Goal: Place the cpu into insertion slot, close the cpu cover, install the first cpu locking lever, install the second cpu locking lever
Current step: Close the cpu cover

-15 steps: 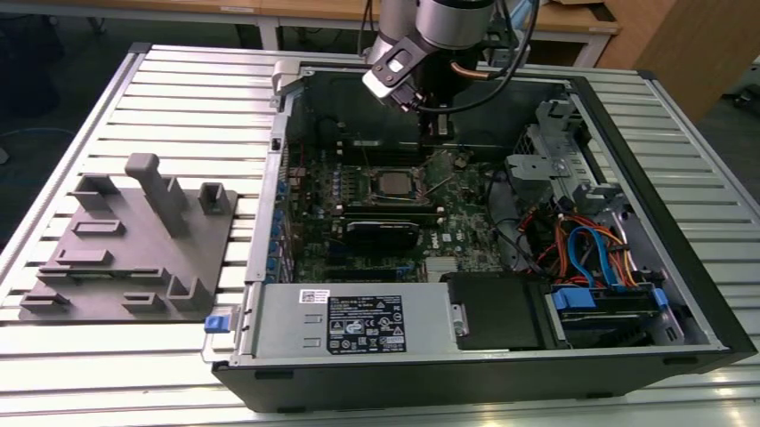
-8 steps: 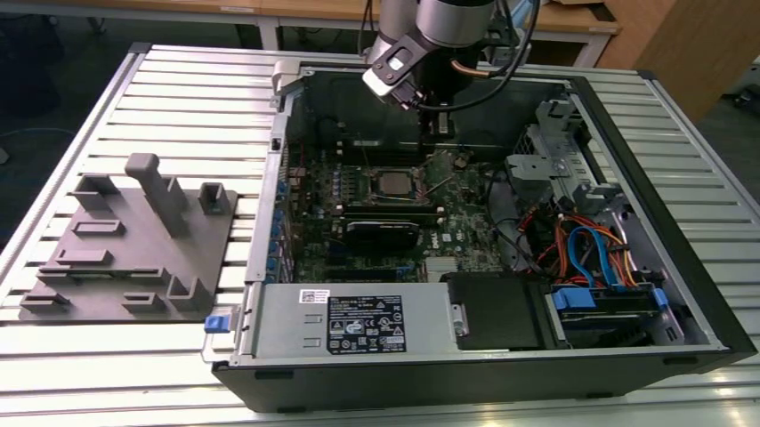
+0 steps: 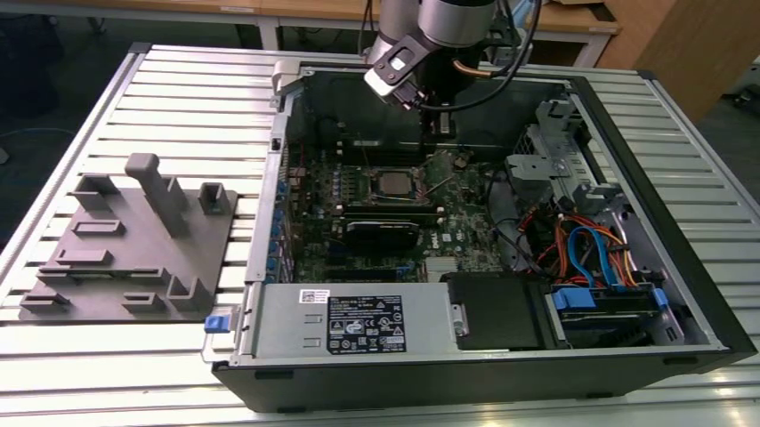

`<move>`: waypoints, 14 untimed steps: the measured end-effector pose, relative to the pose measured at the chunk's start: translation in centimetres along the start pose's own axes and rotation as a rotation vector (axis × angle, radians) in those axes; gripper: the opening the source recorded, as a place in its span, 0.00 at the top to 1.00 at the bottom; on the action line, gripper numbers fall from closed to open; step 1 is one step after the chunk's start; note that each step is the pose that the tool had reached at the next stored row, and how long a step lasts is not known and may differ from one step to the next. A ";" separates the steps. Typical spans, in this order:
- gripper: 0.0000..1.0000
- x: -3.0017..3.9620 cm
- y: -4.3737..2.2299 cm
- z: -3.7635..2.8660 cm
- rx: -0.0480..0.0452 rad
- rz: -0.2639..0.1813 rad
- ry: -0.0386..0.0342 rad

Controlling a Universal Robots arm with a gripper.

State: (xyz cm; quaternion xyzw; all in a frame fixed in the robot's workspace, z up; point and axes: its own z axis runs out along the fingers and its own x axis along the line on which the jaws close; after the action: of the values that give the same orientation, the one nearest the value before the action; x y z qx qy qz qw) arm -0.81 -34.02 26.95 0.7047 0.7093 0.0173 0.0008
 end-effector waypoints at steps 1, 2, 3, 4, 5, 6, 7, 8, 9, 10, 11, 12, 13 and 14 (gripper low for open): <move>0.90 0.00 0.32 0.01 0.0002 0.000 0.0000; 0.90 0.00 0.58 0.02 0.0003 0.000 0.0001; 0.90 -0.01 0.76 0.02 0.0004 0.000 0.0001; 0.90 -0.01 0.95 0.03 0.0005 0.000 0.0001; 0.90 -0.01 1.13 0.03 0.0005 0.000 0.0000; 0.90 -0.01 1.18 0.03 0.0005 0.000 0.0000; 0.90 -0.01 1.18 0.03 0.0005 0.000 0.0000; 0.90 -0.01 1.18 0.03 0.0005 0.000 0.0000; 0.90 -0.01 1.19 0.03 0.0005 0.000 0.0000; 0.90 -0.01 1.19 0.03 0.0005 0.000 0.0000; 0.90 -0.01 1.19 0.03 0.0005 0.000 0.0000; 0.90 -0.01 1.20 0.04 0.0005 0.000 0.0001; 0.90 -0.01 1.20 0.03 0.0005 0.000 0.0000; 0.90 -0.01 1.20 0.03 0.0005 0.000 0.0000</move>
State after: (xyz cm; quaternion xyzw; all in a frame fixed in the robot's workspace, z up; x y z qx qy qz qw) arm 0.40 -34.02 26.94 0.7047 0.7093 0.0171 0.0007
